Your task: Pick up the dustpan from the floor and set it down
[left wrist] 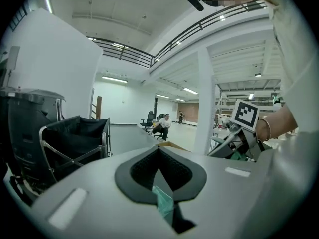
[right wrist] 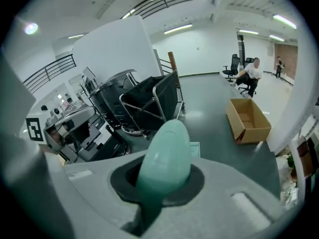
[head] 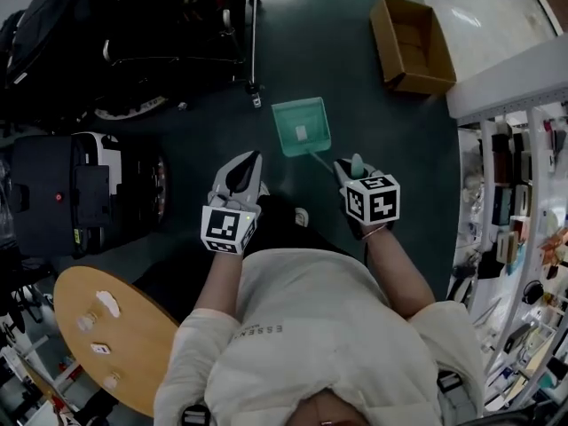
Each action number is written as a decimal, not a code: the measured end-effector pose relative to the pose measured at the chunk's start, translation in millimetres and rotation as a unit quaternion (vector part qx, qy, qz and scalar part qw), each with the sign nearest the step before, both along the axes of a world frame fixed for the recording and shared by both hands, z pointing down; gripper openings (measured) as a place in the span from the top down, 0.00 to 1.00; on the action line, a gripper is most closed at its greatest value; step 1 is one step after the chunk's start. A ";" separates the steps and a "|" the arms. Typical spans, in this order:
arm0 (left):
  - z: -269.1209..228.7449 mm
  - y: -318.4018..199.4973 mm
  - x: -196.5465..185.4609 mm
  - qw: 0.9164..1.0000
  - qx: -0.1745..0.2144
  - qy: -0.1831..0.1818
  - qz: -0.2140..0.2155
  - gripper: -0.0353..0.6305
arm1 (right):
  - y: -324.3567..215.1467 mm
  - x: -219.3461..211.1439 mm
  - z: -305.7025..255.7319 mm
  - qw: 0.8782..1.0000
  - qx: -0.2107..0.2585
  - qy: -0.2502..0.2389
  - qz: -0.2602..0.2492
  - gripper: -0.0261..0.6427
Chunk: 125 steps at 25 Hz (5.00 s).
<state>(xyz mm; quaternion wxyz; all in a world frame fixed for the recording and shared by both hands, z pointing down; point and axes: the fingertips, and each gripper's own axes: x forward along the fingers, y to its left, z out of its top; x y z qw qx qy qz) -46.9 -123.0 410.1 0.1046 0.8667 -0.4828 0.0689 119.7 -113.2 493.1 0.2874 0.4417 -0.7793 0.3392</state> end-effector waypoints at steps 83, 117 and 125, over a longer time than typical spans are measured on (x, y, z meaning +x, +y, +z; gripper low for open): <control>155.8 -139.3 -65.6 0.991 -0.110 0.059 -0.055 0.94 | -161.9 -63.8 244.5 0.989 -0.088 0.107 0.054 0.77; -55.7 51.0 -16.4 0.996 0.053 0.034 -0.062 0.94 | 17.8 -3.5 -64.5 0.974 0.222 0.044 0.002 0.97; -63.8 166.6 7.2 0.997 0.064 0.021 -0.024 0.94 | 126.9 1.8 -83.1 0.965 0.258 0.040 -0.014 0.97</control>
